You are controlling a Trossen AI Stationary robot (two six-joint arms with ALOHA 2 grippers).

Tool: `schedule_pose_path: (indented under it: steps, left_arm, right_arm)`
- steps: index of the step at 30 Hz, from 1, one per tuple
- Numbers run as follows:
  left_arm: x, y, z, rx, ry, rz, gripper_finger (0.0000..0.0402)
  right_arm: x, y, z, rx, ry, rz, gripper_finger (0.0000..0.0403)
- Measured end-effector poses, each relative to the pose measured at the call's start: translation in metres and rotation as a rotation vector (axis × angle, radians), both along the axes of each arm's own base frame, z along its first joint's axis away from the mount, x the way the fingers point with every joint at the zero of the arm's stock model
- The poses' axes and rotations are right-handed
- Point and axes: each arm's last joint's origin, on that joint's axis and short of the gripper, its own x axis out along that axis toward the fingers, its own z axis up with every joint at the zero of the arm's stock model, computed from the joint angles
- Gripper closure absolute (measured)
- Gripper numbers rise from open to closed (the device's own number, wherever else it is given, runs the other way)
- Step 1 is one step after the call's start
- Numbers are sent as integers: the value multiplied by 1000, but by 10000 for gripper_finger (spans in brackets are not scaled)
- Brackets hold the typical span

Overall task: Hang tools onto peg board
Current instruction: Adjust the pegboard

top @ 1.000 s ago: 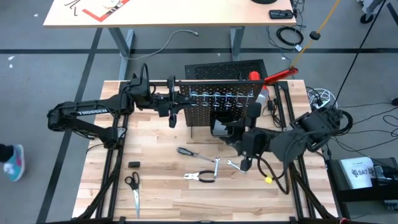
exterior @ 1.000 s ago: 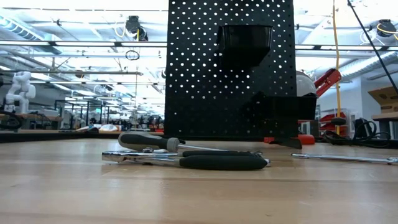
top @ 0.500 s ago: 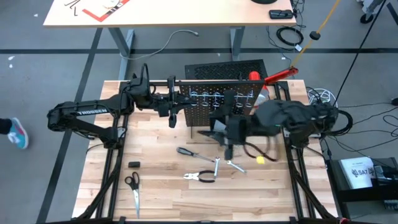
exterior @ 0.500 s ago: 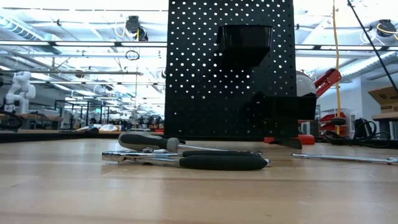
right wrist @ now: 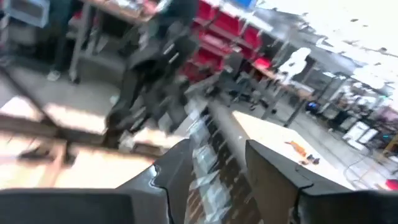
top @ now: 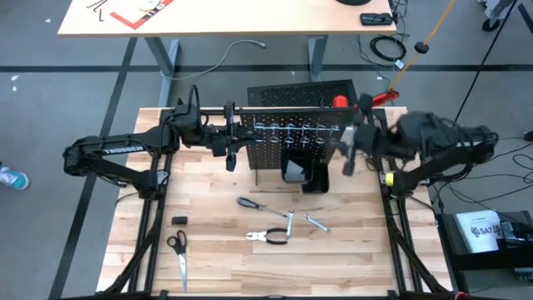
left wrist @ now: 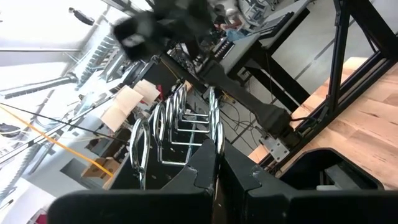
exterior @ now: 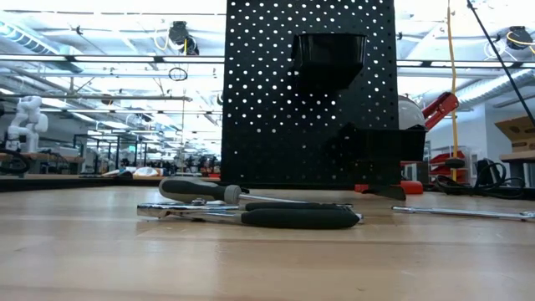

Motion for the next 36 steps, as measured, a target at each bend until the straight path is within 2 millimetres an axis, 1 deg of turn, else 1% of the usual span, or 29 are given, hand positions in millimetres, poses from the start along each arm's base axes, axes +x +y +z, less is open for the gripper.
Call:
schedule_pose_path:
  steps: [2, 5, 6, 9, 12, 16, 20, 25, 27, 29, 31, 35, 36]
  left_arm:
    - [0, 0, 0, 0, 0, 0, 391]
    - [0, 0, 0, 0, 1, 0, 391]
    - [0, 0, 0, -1, 1, 0, 391]
    - [0, 0, 0, -9, 2, 0, 391]
    - [0, 0, 0, -18, 3, -1, 391]
    - [0, 0, -1, -24, 6, -1, 391]
    - [0, 0, -1, -26, 7, -1, 391]
    - [0, 0, -1, -26, 7, -1, 391]
    - [0, 0, -1, -26, 7, -1, 391]
    - [0, 0, -1, -25, 8, -1, 391]
    - [0, 0, -1, -25, 8, -1, 391]
    - [0, 0, -1, -25, 8, -2, 391]
    - [0, 0, -1, -26, 11, -2, 391]
  right_arm:
    - [-6, 3, -20, -5, 59, -8, 262]
    - [-8, 5, -49, -61, 207, -78, 263]
    - [-10, 6, -55, -79, 249, -105, 263]
    - [-15, 10, -60, -95, 293, -119, 264]
    - [-14, 14, -58, -121, 273, -105, 264]
    - [-14, 15, -54, -163, 252, -155, 264]
    - [-4, 17, -60, -184, 281, -165, 264]
    - [11, 17, -70, -235, 341, -231, 264]
    - [16, 16, -73, -266, 361, -287, 266]
    - [18, 14, -74, -302, 377, -338, 277]
    - [18, 14, -74, -326, 388, -345, 301]
    - [18, 14, -74, -374, 411, -329, 382]
    - [18, 14, -74, -385, 416, -322, 391]
